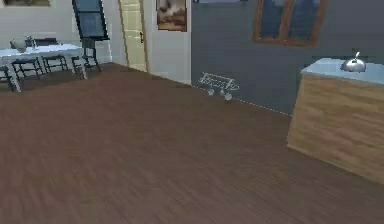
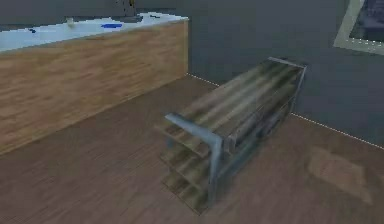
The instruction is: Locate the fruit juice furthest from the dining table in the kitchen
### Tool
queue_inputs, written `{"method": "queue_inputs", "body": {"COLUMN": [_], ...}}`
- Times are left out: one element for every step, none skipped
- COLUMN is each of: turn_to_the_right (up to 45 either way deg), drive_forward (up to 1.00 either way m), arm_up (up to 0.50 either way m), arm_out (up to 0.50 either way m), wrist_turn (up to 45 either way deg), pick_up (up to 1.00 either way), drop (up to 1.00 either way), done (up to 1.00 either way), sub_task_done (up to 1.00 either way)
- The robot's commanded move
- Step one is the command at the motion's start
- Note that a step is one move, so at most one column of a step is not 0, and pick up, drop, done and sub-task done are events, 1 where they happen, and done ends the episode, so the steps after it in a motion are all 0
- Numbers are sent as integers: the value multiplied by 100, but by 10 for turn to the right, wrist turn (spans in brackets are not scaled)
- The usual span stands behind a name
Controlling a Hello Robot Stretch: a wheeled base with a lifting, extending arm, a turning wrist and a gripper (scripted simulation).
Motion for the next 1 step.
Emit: {"method": "queue_inputs", "body": {"turn_to_the_right": [-450], "drive_forward": [0], "arm_up": [0], "arm_out": [0], "wrist_turn": [0], "pick_up": [0], "drop": [0], "done": [0], "sub_task_done": [0]}}
